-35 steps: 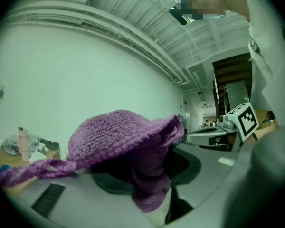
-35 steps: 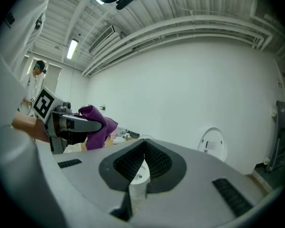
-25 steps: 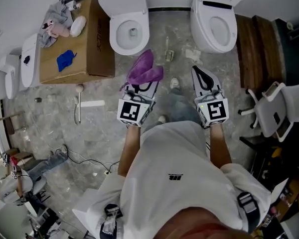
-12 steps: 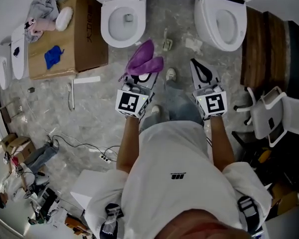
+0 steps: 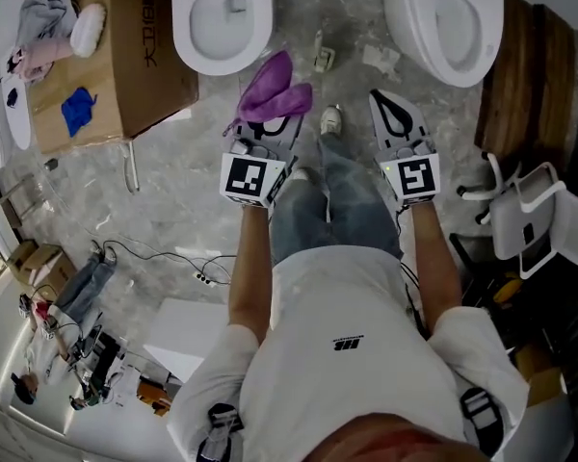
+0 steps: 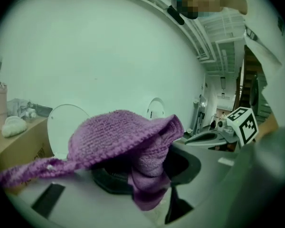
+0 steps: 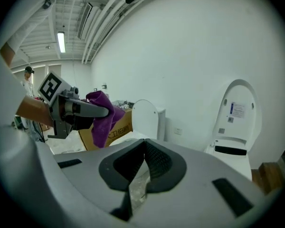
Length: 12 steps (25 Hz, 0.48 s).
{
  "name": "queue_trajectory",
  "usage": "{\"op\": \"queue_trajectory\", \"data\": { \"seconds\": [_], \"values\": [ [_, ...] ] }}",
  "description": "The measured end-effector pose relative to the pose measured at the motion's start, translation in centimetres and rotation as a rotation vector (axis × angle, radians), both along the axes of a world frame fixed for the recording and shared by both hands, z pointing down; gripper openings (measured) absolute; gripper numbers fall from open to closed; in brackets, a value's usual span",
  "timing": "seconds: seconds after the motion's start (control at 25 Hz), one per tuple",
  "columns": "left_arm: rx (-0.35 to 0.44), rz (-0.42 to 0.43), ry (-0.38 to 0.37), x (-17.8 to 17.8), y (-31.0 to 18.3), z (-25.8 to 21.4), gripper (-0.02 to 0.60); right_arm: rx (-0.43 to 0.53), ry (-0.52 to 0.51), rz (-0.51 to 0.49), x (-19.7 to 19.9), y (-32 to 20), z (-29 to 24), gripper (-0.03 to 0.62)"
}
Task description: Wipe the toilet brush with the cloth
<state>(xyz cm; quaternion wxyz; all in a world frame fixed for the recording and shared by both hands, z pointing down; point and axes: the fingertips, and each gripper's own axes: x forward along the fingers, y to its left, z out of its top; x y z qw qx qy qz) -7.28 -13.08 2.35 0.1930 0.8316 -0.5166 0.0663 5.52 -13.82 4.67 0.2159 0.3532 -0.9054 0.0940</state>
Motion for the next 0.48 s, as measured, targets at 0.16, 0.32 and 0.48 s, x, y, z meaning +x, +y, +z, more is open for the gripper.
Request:
{"op": "queue_trajectory", "data": {
  "seconds": [0.16,0.32,0.48],
  "values": [
    [-0.026,0.019,-0.052,-0.4,-1.0,5.0,0.178,-0.016,0.036,-0.008,-0.4,-1.0,5.0,-0.003],
    [-0.053,0.043,-0.056,-0.1,-1.5,10.8,0.178,-0.020,0.072,-0.003,-0.5,-1.9,10.4,-0.003],
    [-0.080,0.076,-0.061,0.4,-1.2,16.6,0.178,-0.038,0.097,0.014,-0.6,-2.1,16.0,-0.003]
  ]
}}
